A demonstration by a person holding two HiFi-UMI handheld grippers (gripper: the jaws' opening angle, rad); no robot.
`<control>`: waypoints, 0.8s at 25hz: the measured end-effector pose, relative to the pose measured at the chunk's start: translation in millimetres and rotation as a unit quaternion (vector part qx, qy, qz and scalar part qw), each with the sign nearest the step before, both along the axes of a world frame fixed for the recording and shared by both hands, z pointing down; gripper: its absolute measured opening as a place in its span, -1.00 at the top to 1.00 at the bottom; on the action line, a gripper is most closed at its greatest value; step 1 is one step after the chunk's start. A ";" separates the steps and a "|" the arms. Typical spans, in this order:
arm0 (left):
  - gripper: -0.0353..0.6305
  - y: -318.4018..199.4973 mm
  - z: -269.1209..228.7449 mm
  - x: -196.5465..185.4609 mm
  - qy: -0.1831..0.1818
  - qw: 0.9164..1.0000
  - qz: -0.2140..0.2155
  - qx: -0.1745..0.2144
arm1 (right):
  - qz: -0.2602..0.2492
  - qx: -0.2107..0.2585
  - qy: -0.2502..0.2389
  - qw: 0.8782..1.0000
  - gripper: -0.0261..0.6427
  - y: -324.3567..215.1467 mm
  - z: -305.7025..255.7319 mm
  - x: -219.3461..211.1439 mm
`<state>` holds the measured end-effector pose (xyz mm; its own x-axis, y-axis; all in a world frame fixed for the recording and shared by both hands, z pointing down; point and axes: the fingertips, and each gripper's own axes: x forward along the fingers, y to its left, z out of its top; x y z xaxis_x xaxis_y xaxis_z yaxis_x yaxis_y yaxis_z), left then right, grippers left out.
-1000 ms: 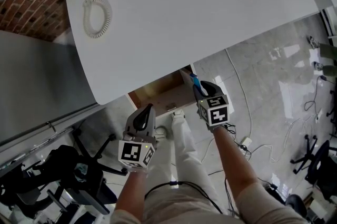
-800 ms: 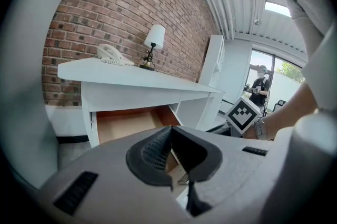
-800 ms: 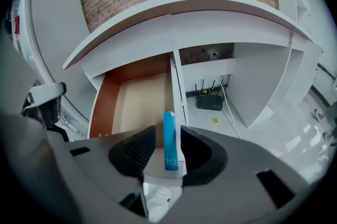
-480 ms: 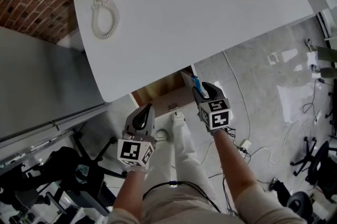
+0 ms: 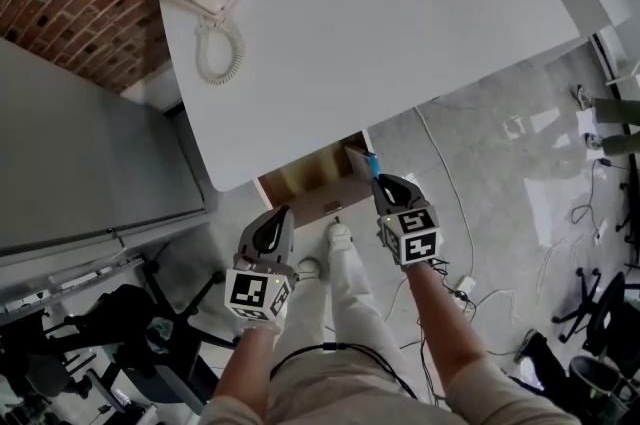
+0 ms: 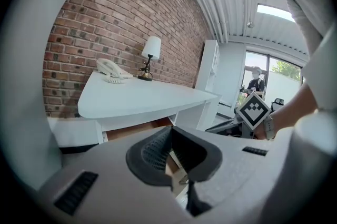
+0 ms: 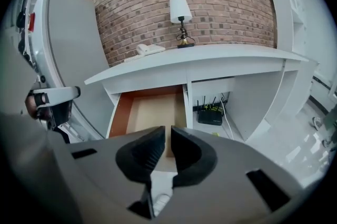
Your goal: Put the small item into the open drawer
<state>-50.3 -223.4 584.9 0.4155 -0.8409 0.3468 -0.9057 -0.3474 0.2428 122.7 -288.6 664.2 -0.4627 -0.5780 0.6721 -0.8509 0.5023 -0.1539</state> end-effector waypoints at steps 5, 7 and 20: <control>0.88 9.6 -15.3 -8.9 -0.004 1.000 -0.002 0.010 | -0.005 0.018 -0.010 1.000 0.88 10.9 -24.5 -5.5; 0.88 12.0 -21.3 -12.8 -0.006 1.000 -0.004 0.015 | -0.008 0.025 -0.016 1.000 0.89 14.0 -34.6 -8.7; 0.88 21.2 -63.7 -24.4 -0.009 0.999 0.002 0.047 | -0.022 0.068 -0.041 0.997 0.90 35.8 -99.4 -17.1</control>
<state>-74.8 -202.1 521.1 0.4134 -0.8684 0.2739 -0.9081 -0.3713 0.1935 105.6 -252.8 564.9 -0.5388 -0.6397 0.5482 -0.8156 0.5590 -0.1493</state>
